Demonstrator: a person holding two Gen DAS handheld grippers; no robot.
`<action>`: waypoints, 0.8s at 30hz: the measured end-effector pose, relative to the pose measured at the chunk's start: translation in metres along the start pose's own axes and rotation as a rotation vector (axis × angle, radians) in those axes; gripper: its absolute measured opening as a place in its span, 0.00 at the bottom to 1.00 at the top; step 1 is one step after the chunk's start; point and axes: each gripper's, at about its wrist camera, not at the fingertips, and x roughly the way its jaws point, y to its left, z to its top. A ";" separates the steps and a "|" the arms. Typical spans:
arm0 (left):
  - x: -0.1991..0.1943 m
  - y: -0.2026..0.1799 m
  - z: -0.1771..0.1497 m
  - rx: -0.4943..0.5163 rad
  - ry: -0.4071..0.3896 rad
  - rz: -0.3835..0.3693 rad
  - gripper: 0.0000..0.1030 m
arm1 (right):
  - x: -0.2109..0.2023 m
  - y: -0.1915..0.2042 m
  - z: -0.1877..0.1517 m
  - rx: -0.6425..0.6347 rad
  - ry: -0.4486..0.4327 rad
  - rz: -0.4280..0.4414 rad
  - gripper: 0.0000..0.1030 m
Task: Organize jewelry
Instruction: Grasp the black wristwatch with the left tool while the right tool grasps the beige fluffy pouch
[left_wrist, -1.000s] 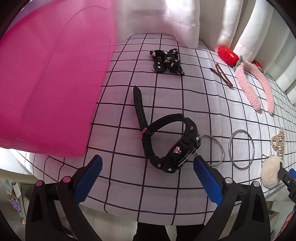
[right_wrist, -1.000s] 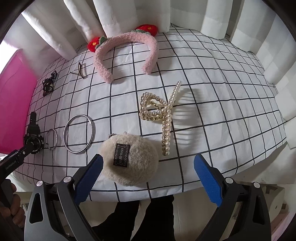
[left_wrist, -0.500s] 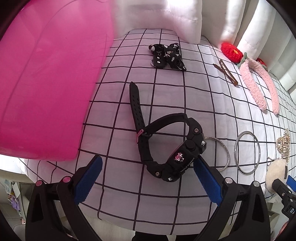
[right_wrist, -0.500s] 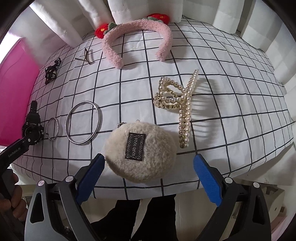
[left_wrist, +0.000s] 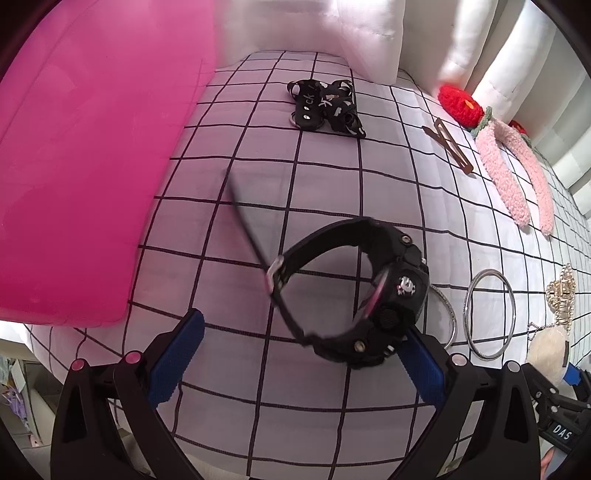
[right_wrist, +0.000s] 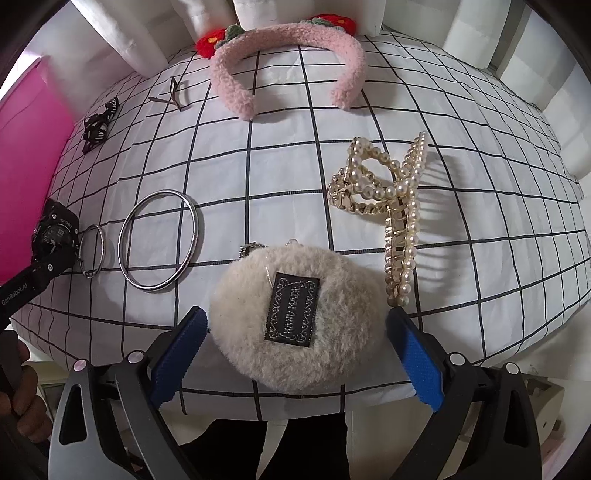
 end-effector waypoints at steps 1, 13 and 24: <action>0.002 0.000 0.002 -0.007 0.003 -0.007 0.95 | 0.001 0.002 -0.001 -0.010 0.001 -0.011 0.92; 0.000 -0.012 0.004 0.031 -0.026 -0.037 0.69 | 0.001 0.010 -0.001 -0.042 -0.010 -0.031 0.91; -0.011 -0.002 -0.002 0.020 -0.030 -0.047 0.59 | -0.018 -0.001 0.003 -0.024 -0.062 0.025 0.58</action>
